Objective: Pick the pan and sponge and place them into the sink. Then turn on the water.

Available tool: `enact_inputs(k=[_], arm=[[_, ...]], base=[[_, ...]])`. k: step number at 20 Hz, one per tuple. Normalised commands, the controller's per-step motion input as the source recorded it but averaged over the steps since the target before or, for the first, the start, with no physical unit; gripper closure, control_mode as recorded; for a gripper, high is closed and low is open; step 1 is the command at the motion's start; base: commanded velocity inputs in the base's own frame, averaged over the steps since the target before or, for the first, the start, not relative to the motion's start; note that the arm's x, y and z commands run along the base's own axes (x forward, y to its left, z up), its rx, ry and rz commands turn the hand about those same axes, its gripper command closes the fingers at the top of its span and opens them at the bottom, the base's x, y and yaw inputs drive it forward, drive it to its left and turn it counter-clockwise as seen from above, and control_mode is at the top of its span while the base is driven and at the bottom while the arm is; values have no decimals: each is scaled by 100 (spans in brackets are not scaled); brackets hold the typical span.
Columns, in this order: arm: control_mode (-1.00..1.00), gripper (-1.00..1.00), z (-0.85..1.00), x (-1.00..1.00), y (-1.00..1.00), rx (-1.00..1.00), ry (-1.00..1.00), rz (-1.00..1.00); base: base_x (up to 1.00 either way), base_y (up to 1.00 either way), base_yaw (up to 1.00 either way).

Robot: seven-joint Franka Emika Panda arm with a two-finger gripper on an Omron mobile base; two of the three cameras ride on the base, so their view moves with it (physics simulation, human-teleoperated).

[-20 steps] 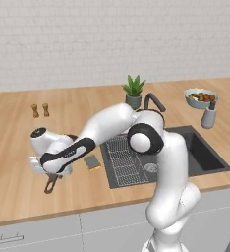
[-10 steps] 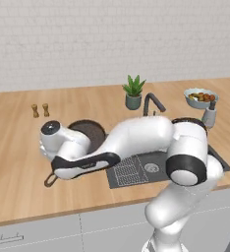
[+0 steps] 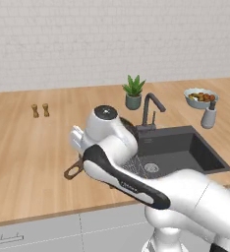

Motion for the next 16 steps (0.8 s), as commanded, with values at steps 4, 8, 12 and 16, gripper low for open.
enact_inputs(k=[4,8,12,16], arm=[[-100,100,92,-61,-100,18,0,1],[-100,100,69,-53,-100,19,0,9],[-100,100,48,-33,-100,12,0,16],[-100,100,45,-17,-100,7,0,24]], base=[[0,0,0],[0,0,0],[0,0,0],[0,0,0]])
